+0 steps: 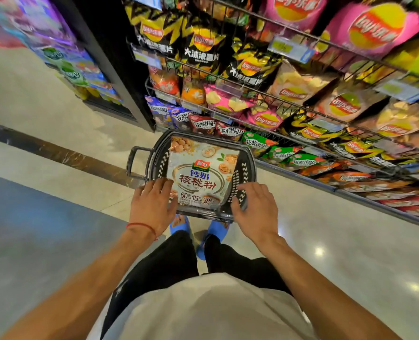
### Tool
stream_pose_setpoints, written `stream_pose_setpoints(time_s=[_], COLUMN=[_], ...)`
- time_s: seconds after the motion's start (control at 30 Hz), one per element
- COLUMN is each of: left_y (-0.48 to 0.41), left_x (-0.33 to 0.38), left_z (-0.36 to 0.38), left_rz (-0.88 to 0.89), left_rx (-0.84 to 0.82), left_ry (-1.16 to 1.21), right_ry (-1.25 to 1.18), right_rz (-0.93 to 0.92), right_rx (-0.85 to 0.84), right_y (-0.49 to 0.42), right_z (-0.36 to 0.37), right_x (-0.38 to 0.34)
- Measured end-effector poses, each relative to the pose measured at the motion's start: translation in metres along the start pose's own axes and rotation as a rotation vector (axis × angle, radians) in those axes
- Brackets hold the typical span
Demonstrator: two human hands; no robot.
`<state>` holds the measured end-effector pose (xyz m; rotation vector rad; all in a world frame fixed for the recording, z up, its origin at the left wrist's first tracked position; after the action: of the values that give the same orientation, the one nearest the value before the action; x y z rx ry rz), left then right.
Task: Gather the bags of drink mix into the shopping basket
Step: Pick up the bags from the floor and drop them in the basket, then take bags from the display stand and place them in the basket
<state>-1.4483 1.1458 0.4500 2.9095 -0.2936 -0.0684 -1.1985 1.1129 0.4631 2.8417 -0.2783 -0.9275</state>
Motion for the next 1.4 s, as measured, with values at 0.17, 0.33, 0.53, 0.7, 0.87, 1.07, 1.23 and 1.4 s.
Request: stream_pose_setpoints(time_s=[0.17,0.33,0.53,0.7,0.87,1.07,1.23,1.4], left_y=[-0.008,-0.018,-0.029,-0.033,-0.039,-0.028,-0.008,0.011], left_x=[-0.021,-0.048,-0.064,-0.054,-0.021,0.05,0.096,0.119], left_z=[-0.024,-0.049,-0.065,-0.067,-0.064,-0.049,-0.037,-0.02], left_rz=[0.003,0.026,-0.04,-0.146,-0.326,-0.529,-0.721,-0.846], left_rx=[0.066,0.122,0.175,0.201,0.16,0.038,-0.036,-0.053], left_ry=[0.04,0.034,0.032,0.009,0.031,0.05,0.115,0.191], right_ry=[0.032,0.09,0.195,0.204,0.138,0.134,0.191,0.214], right_rz=[-0.104,-0.209,-0.405,-0.543,-0.742,-0.849,-0.954,-1.015], right_rx=[0.001,-0.003,0.056,-0.043,-0.167,-0.396,-0.518,-0.657], right_y=[-0.008,-0.027,-0.063,-0.096,-0.133,-0.174,-0.182,-0.177], right_z=[-0.013,-0.02,-0.033,-0.03,-0.032,-0.031,-0.029,-0.02], right_x=[-0.03,-0.066,-0.111,-0.117,-0.102,-0.068,-0.051,-0.05])
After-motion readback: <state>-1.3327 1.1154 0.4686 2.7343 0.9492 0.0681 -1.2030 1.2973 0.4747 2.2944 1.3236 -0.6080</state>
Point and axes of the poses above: each hand's wrist, its own y-axis away from the middle knuckle, its own z-axis out of the palm, x = y × z, the point moved 10 cm from there along -y, towards the middle knuckle, and after that the axes turned 10 degrees about -y, right-handed, at the moved point
